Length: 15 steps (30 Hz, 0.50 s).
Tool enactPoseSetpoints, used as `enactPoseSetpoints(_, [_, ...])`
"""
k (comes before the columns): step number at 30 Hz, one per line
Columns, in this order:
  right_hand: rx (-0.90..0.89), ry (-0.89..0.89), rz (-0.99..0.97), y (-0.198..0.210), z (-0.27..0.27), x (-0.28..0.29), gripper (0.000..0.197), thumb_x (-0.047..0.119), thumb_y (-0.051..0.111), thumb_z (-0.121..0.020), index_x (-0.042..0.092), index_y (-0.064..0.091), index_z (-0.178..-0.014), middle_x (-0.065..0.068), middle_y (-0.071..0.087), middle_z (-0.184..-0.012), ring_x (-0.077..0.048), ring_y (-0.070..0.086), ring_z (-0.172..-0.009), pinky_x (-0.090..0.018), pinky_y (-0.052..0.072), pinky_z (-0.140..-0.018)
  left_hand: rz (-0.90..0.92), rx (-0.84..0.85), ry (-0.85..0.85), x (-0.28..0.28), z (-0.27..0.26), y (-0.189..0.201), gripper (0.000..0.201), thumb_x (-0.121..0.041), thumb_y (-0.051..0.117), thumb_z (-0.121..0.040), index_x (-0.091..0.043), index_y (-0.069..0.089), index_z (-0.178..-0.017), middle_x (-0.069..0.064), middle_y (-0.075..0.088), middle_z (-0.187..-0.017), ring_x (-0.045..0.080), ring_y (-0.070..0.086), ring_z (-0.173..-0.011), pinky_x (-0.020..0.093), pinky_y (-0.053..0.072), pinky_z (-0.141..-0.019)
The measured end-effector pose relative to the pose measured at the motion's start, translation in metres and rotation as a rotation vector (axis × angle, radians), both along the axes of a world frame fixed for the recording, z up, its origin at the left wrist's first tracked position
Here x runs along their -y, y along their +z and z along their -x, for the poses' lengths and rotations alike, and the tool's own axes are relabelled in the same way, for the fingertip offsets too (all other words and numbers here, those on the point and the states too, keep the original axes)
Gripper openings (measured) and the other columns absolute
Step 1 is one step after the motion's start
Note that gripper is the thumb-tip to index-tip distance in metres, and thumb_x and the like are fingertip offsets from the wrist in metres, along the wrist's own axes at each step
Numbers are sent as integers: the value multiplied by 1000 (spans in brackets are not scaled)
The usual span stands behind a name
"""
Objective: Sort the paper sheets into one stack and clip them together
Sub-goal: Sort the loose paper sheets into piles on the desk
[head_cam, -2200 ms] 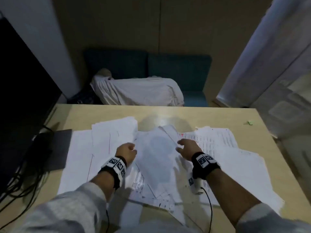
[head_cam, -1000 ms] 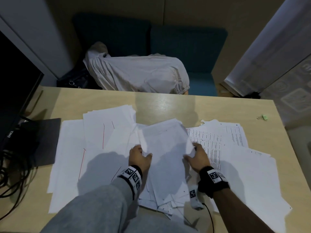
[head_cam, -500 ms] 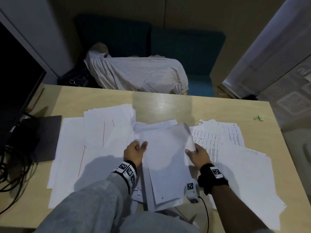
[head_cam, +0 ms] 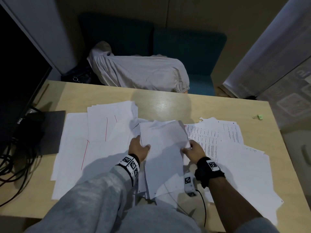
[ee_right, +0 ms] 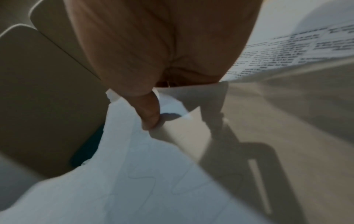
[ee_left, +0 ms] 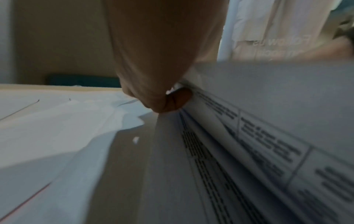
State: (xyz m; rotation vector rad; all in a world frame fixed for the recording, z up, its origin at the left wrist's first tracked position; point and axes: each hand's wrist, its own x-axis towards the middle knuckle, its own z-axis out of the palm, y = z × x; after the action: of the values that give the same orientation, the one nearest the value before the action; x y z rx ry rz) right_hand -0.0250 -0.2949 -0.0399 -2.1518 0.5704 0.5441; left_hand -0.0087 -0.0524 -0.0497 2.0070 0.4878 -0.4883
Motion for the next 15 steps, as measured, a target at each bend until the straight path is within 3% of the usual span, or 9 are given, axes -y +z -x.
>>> enactPoseSetpoints(3, [23, -38, -33, 2, 2, 1, 37, 20, 68, -84, 10, 54, -116, -4, 65, -105, -25, 62, -98, -32, 46, -83, 40, 69, 29, -1, 3, 11, 40, -26, 68, -87, -10, 54, -121, -2, 52, -120, 18, 52, -111, 27, 41, -97])
enactPoseSetpoints(6, [45, -64, -83, 6, 5, 4, 37, 23, 69, -84, 15, 52, -115, -4, 65, -107, -25, 62, -95, -38, 51, -84, 219, 64, 31, -3, 3, 23, 23, -25, 65, -90, -18, 58, -111, -3, 64, -112, 21, 60, -108, 29, 46, -91])
enactPoseSetpoints(10, [116, -138, -242, 11, 8, 11, 54, 34, 78, -75, 22, 51, -121, 1, 66, -115, -20, 63, -106, -43, 48, -97, 466, 59, 27, -2, 1, 35, 45, -10, 80, -75, -13, 59, -114, 5, 68, -112, 22, 65, -103, 39, 54, -92])
enactPoseSetpoints(13, [162, -159, -209, 17, 7, 13, 37, 29, 75, -79, 16, 60, -111, 0, 71, -106, -22, 66, -98, -41, 51, -93, 553, 52, 131, 2, -1, 42, 49, -22, 87, -66, -13, 65, -109, 3, 72, -105, 22, 67, -99, 39, 54, -88])
enactPoseSetpoints(15, [192, -219, -110, 20, 5, 17, 30, 30, 73, -81, 13, 62, -103, -5, 69, -97, -28, 65, -91, -43, 53, -84, 550, 61, 139, 2, 1, 44, 29, -30, 77, -79, -17, 65, -102, -1, 71, -97, 21, 65, -92, 33, 55, -77])
